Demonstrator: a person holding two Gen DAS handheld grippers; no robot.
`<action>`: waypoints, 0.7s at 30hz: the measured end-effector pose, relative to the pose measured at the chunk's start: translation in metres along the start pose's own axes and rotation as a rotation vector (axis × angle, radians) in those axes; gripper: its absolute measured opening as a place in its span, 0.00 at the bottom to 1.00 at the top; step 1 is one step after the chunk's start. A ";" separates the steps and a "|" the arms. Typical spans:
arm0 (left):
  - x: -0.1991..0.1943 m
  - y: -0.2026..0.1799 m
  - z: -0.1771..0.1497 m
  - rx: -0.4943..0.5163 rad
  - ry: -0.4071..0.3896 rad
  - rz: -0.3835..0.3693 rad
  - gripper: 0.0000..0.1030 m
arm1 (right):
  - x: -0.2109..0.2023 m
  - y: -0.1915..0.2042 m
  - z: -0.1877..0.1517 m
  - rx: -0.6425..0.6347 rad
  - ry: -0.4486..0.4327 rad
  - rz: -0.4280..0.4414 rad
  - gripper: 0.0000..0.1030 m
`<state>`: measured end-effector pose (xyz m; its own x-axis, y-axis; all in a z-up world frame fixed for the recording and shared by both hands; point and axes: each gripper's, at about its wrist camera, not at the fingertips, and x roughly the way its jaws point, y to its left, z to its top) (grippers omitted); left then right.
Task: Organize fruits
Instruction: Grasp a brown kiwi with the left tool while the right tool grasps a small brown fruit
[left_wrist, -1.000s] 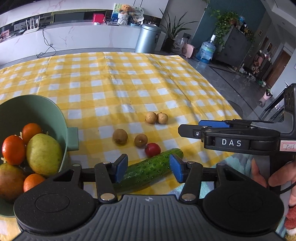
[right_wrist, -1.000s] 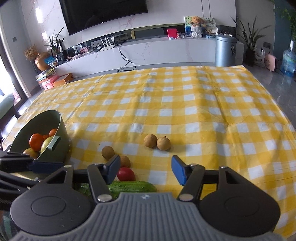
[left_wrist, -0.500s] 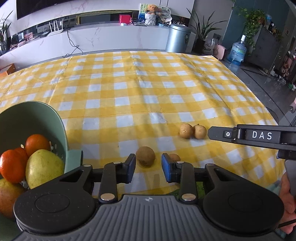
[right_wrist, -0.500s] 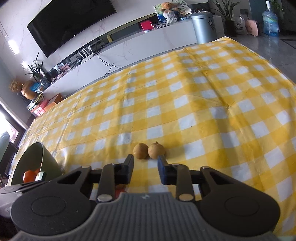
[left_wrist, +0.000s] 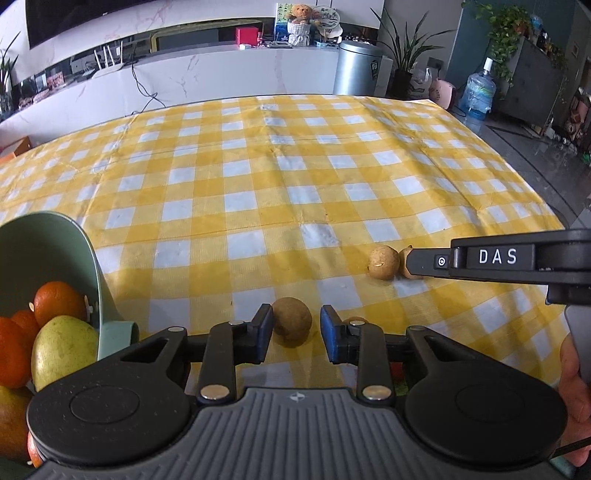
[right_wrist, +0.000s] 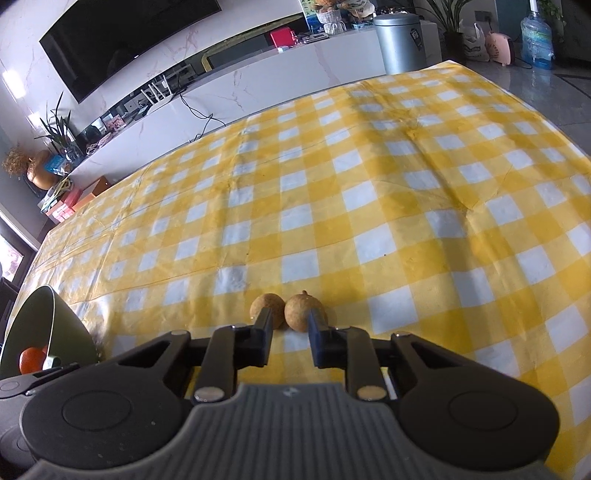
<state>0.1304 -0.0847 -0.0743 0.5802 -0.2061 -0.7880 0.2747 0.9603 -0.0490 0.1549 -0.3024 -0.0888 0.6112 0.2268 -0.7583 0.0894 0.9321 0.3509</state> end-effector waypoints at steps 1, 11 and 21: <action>0.001 -0.001 0.001 0.012 -0.001 0.008 0.34 | 0.001 0.000 0.000 0.001 0.001 -0.001 0.16; 0.010 -0.004 0.001 0.063 0.019 0.034 0.34 | 0.010 -0.008 0.005 0.058 0.020 0.017 0.16; 0.012 -0.004 0.001 0.061 0.020 0.013 0.27 | 0.011 -0.007 0.003 0.060 0.034 0.019 0.03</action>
<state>0.1371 -0.0908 -0.0835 0.5686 -0.1894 -0.8005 0.3135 0.9496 -0.0020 0.1638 -0.3076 -0.0981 0.5863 0.2551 -0.7689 0.1253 0.9092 0.3972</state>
